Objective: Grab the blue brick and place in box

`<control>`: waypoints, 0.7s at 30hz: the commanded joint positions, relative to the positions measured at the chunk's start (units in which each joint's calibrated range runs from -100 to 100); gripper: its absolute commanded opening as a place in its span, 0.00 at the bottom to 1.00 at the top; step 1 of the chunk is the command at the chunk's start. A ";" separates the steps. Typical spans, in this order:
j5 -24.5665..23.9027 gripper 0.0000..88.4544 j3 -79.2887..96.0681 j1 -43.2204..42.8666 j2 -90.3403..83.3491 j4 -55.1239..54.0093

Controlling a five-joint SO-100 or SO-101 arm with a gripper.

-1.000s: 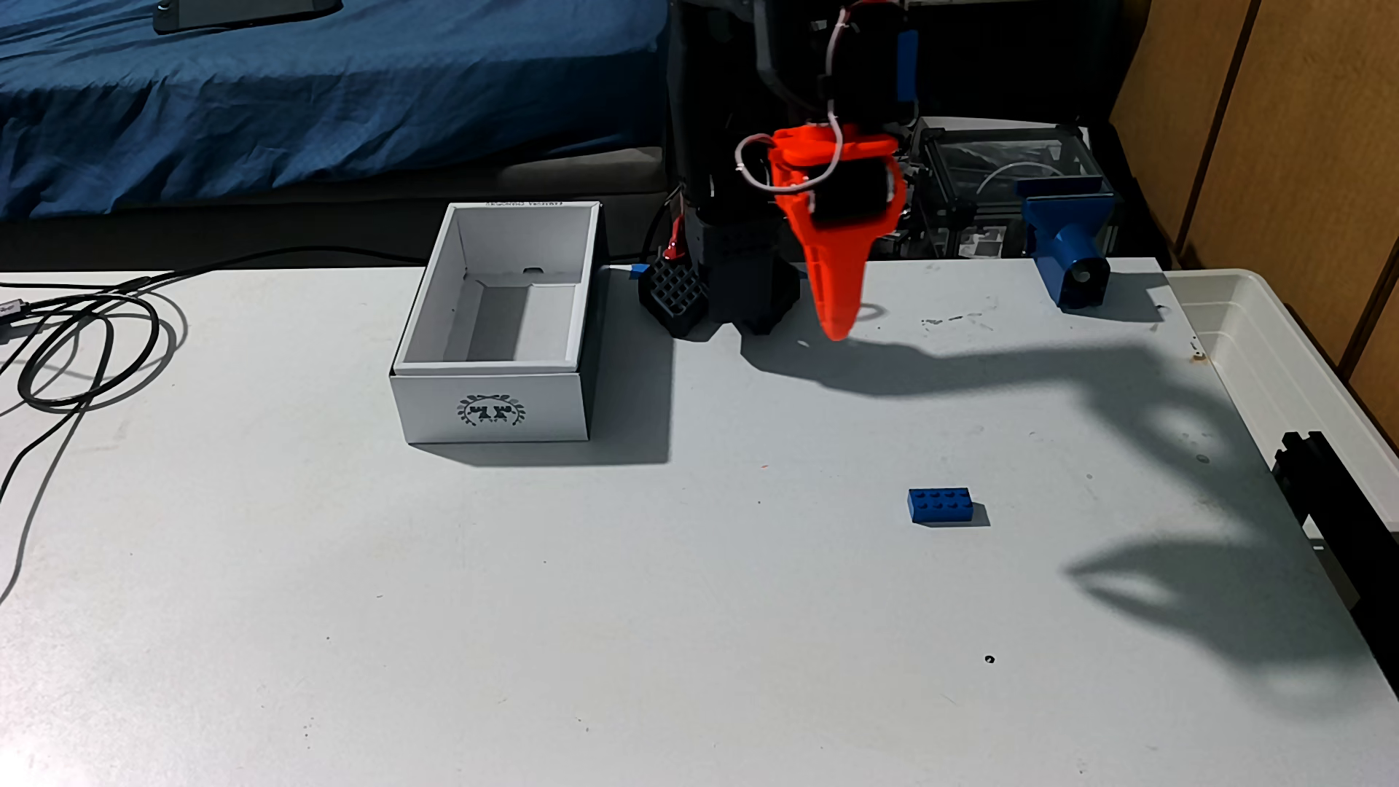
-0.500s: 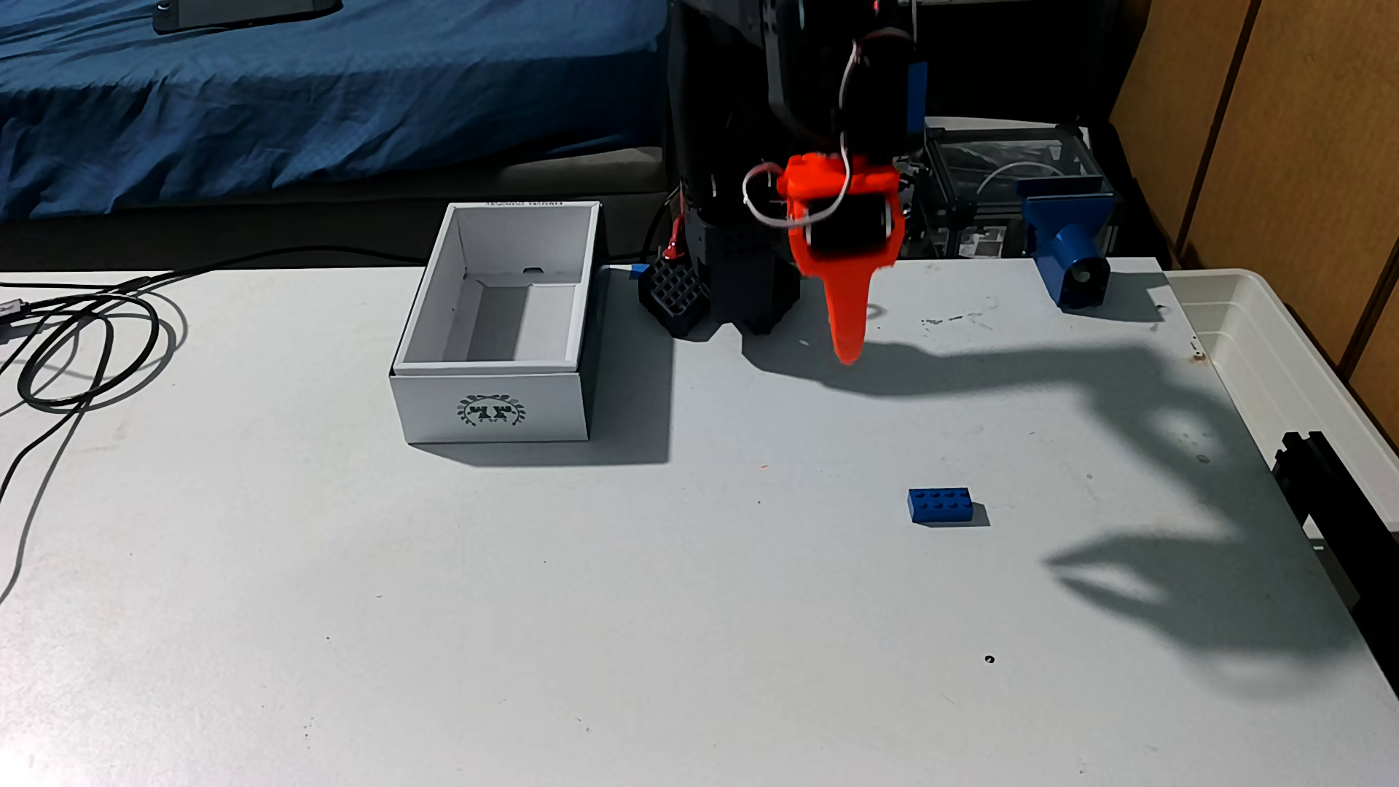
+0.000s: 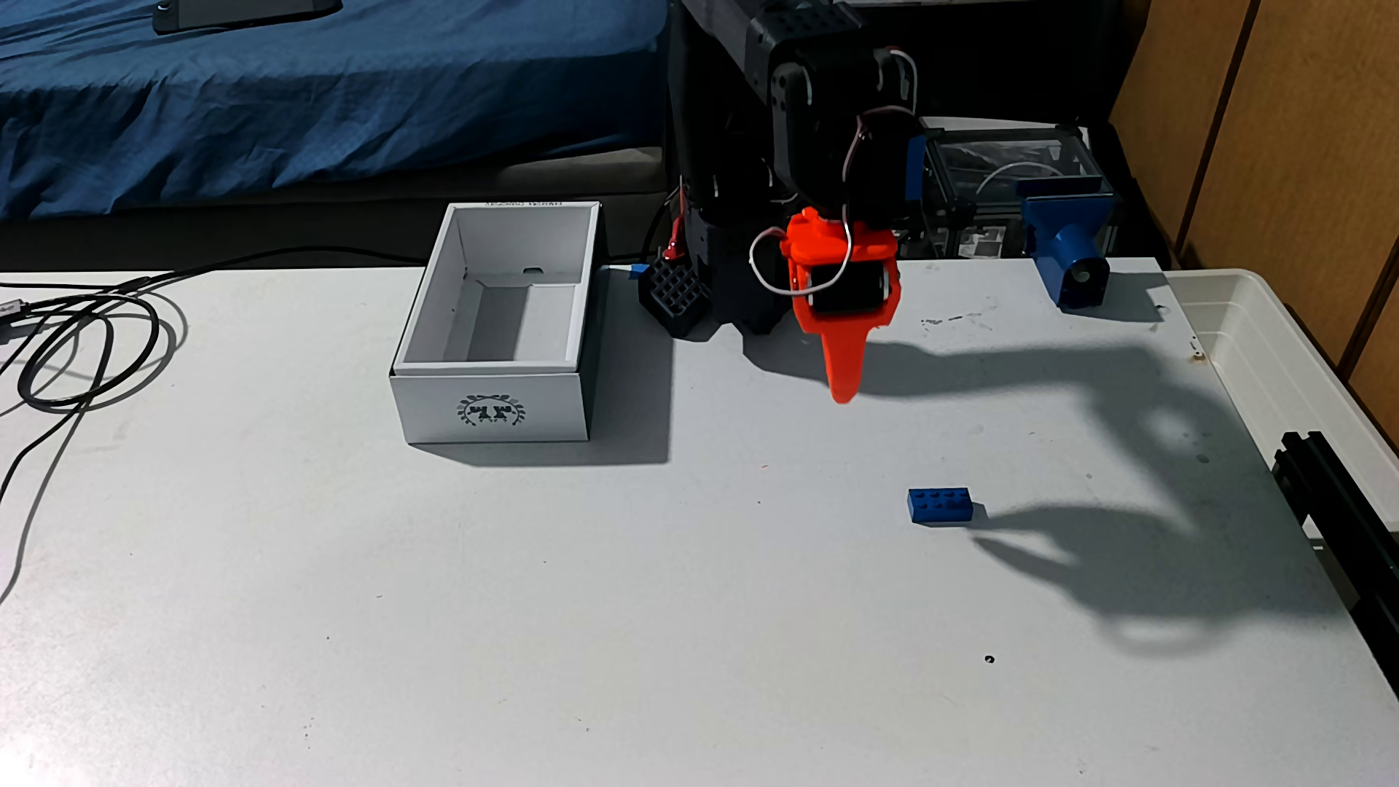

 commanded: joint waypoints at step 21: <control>-10.60 0.01 1.55 -5.55 13.80 -10.82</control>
